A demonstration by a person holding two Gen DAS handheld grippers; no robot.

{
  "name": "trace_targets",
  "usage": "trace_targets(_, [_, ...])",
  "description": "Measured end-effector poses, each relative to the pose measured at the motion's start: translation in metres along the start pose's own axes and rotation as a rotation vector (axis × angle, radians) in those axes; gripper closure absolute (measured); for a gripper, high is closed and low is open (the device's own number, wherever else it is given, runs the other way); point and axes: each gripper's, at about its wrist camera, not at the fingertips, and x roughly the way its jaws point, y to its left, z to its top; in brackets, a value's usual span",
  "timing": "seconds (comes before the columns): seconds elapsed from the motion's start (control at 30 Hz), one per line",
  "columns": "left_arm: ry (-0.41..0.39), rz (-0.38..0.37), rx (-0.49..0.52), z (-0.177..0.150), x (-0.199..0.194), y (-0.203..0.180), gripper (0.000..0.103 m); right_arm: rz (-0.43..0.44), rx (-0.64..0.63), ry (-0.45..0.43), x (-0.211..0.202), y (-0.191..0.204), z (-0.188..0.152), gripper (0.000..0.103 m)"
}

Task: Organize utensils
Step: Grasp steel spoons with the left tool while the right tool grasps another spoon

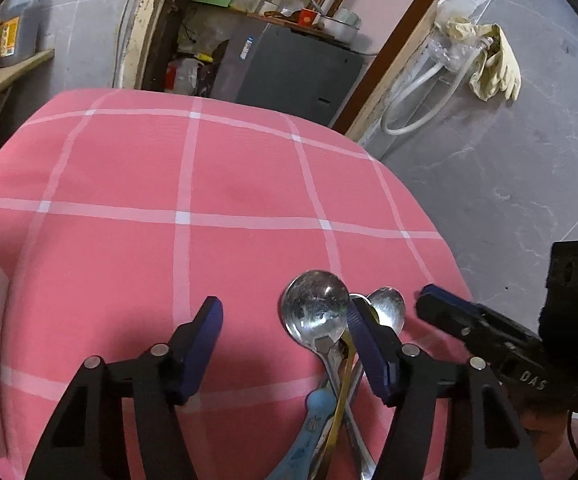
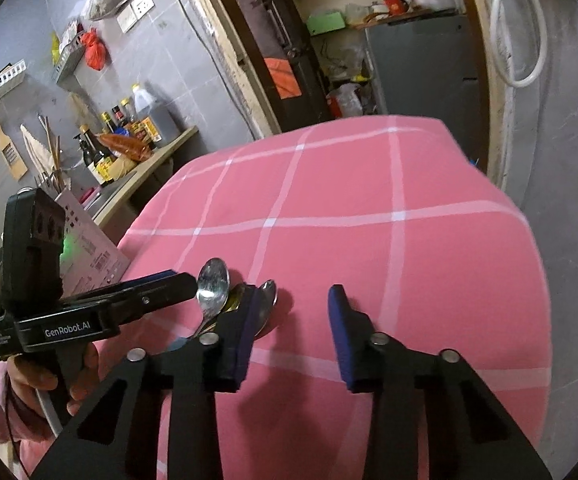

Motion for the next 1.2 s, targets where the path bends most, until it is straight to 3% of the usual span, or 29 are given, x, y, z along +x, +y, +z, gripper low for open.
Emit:
trace_targets(0.17, [0.003, -0.065, -0.007, 0.003, 0.005, 0.005, 0.049, 0.029, 0.009, 0.032, 0.007, -0.003, -0.002, 0.078])
trace_targets(0.33, [0.012, -0.128, -0.047, 0.01, 0.013, 0.017, 0.068, 0.051, 0.031, 0.047, 0.012, -0.006, -0.004, 0.082])
trace_targets(0.47, [0.051, -0.169, -0.008, 0.01, 0.02, 0.01, 0.072, 0.068, 0.033, 0.058, 0.015, -0.007, -0.005, 0.082])
trace_targets(0.57, [0.066, -0.172, 0.014, 0.01, 0.022, 0.006, 0.076, 0.079, 0.033, 0.07, 0.019, -0.006, -0.004, 0.084])
trace_targets(0.7, [0.08, -0.17, -0.029, 0.011, 0.024, 0.015, 0.091, 0.084, 0.051, 0.079, 0.022, -0.01, -0.003, 0.091])
trace_targets(1.0, [0.127, -0.221, -0.032, 0.009, 0.03, 0.011, 0.098, 0.087, 0.056, 0.078, 0.022, -0.008, -0.006, 0.099])
trace_targets(1.2, [0.134, -0.15, 0.044, 0.006, 0.012, -0.01, 0.1, 0.024, 0.089, 0.042, 0.002, -0.008, -0.008, 0.1])
